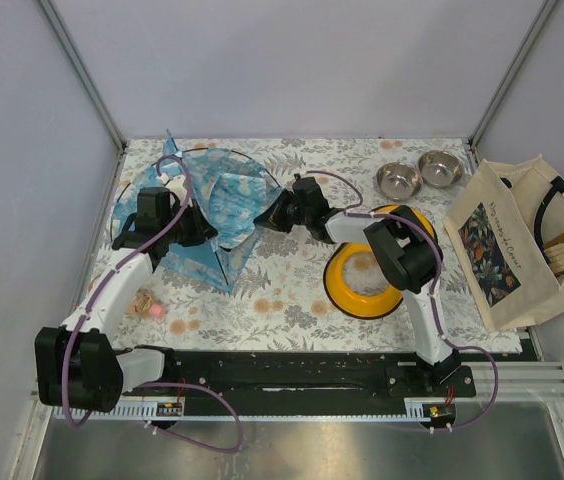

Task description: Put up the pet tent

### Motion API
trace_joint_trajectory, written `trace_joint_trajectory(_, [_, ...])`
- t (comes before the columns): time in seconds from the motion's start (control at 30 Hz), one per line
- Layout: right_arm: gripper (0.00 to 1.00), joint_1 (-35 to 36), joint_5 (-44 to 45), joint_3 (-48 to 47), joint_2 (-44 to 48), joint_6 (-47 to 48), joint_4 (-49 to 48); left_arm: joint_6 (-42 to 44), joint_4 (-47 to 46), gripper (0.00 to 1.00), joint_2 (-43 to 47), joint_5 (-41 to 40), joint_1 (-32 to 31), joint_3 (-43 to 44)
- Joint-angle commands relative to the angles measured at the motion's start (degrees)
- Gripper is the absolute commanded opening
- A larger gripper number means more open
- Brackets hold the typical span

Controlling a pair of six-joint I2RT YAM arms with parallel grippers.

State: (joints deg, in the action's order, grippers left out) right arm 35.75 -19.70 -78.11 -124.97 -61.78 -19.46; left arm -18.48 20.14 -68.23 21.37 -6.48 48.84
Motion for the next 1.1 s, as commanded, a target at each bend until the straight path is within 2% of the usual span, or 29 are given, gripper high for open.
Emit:
trace_joint_trajectory(0.0, [0.0, 2.83, -3.59, -6.35, -2.73, -6.69, -7.7, -1.3, 1.22, 0.0, -1.29, 3.51, -0.29, 0.11])
trace_joint_trajectory(0.27, [0.0, 7.58, -0.34, -13.47, -7.3, -6.6, -1.99, -1.3, 0.16, 0.0, -3.05, 4.83, -0.29, 0.29])
trace_joint_trajectory(0.5, [0.0, 11.18, -1.21, -19.52, -10.2, -3.79, 3.45, -1.3, -0.37, 0.0, -4.28, 5.35, -0.2, 0.38])
trace_joint_trajectory(0.67, [0.0, 11.01, 1.15, -26.73, -14.07, 0.59, 10.48, -1.38, -0.37, 0.0, -4.2, 5.53, -0.29, 0.12])
trace_joint_trajectory(0.8, [0.0, 10.13, 5.72, -28.42, -12.85, 3.5, 14.88, -1.47, -0.28, 0.0, -3.93, 5.44, -0.29, -0.23])
trace_joint_trajectory(0.9, [0.1, 8.73, 7.92, -29.12, -11.53, 4.91, 18.05, -1.47, -0.19, 0.0, -3.58, 4.83, -0.29, -0.41])
trace_joint_trajectory(1.0, [0.44, 6.89, 8.71, -27.46, -8.99, 5.17, 20.94, -1.65, 0.34, 0.0, -3.4, 3.86, -0.29, -0.06])
trace_joint_trajectory(1.07, [0.58, 6.18, 9.77, -23.0, -4.09, 6.57, 20.78, -1.47, 0.43, 0.0, -3.49, 3.51, -0.29, 0.11])
